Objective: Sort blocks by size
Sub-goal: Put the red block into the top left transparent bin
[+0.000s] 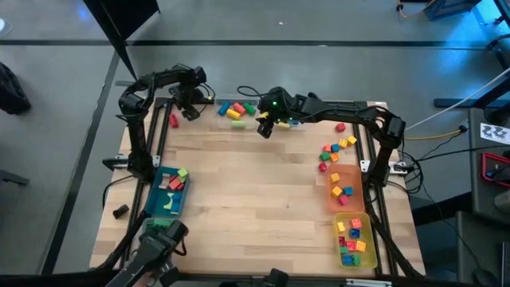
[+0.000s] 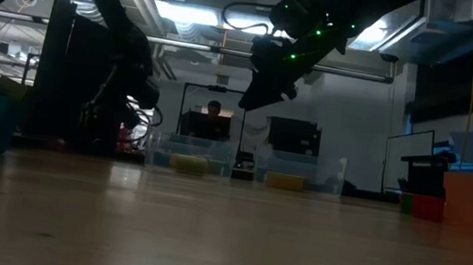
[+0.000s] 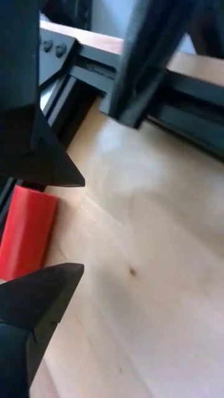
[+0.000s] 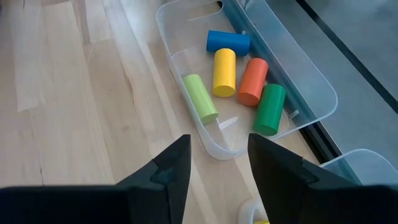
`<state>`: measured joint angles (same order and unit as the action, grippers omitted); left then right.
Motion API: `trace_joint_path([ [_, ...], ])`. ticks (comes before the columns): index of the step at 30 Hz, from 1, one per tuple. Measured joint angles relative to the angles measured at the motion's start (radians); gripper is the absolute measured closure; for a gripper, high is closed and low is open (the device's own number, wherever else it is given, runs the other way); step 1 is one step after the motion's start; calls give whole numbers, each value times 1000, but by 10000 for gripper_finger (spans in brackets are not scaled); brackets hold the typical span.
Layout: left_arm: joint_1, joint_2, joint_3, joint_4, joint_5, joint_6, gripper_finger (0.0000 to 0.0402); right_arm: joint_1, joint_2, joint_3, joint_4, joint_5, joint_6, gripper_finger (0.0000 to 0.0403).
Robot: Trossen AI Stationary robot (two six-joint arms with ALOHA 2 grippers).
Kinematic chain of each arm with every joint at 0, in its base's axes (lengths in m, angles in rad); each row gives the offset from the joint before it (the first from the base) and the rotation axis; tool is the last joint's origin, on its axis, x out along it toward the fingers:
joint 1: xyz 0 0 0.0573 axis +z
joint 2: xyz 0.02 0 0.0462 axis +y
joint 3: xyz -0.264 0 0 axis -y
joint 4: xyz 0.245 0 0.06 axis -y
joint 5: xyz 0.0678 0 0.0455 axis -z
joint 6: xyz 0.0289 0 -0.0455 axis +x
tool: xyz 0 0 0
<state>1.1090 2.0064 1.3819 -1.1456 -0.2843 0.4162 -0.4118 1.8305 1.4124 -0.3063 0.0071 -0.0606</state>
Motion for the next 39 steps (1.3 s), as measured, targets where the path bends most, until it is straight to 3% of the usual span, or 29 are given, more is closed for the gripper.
trace_joint_path([
  [6, -60, 0, 28, -77, -4, -15, 199, -1, 0, 0, 6, 0, 0, 242],
  [12, -88, -1, 77, -277, -15, -324, 199, -1, 0, 0, 9, 0, 0, 242],
  [20, -38, -1, 31, -277, -15, -633, 199, -1, 0, 0, 9, 0, -1, 242],
  [30, 7, -1, 16, -140, 3, -653, 199, 0, 0, 0, 8, 0, -1, 242],
  [39, 12, -1, 16, -157, 4, -686, 199, 0, 0, 0, -12, 0, -1, 242],
])
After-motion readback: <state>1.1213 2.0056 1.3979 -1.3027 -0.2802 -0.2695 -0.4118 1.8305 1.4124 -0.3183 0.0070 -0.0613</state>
